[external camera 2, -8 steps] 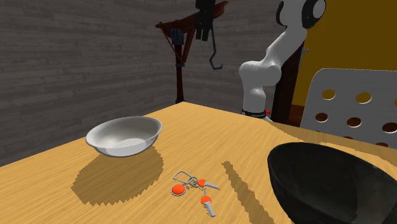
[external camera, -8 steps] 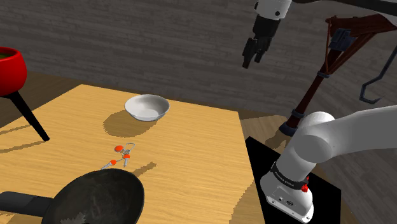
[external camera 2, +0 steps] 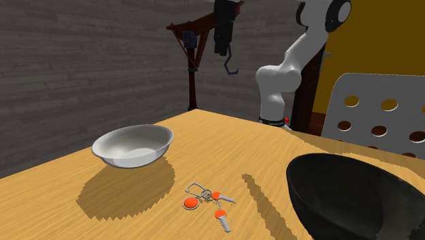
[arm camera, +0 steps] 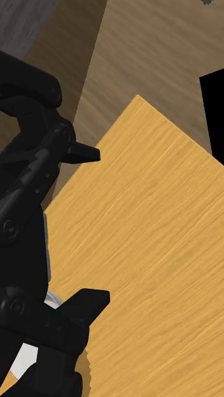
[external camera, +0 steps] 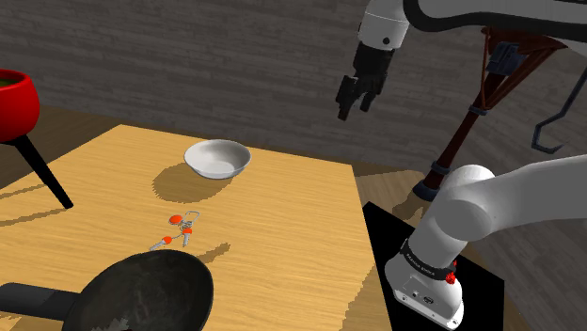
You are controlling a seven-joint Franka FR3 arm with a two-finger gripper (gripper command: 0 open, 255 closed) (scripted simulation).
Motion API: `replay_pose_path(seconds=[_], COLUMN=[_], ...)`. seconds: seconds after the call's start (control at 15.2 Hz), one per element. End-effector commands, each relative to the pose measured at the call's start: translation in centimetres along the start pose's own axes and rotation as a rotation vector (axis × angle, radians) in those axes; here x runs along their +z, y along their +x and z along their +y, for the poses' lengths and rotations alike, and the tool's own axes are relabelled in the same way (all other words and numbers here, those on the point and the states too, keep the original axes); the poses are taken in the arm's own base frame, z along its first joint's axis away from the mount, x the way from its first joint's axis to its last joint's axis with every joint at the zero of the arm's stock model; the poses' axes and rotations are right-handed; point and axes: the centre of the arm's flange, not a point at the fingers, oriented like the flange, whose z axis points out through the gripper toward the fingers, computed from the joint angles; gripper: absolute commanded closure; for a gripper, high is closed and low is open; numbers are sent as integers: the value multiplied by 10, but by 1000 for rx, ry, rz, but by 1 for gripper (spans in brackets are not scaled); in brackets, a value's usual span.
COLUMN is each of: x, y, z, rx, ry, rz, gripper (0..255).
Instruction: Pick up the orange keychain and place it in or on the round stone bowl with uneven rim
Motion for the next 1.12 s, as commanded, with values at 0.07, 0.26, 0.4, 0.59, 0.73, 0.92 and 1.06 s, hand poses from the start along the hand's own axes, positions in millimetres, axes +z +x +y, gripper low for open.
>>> replay_pose_path(seconds=[0.07, 0.26, 0.4, 0.59, 0.73, 0.92, 1.06], x=[18, 36, 47, 64, 75, 91, 102], y=[1, 3, 4, 8, 11, 17, 22], z=[-35, -69, -92, -126, -149, -184, -206], rx=[43, 83, 110, 150, 176, 216, 243], ry=[9, 17, 22, 30, 35, 43, 48], rz=[-3, -6, -8, -11, -13, -16, -18], gripper=[0, 0, 0, 0, 0, 0, 0])
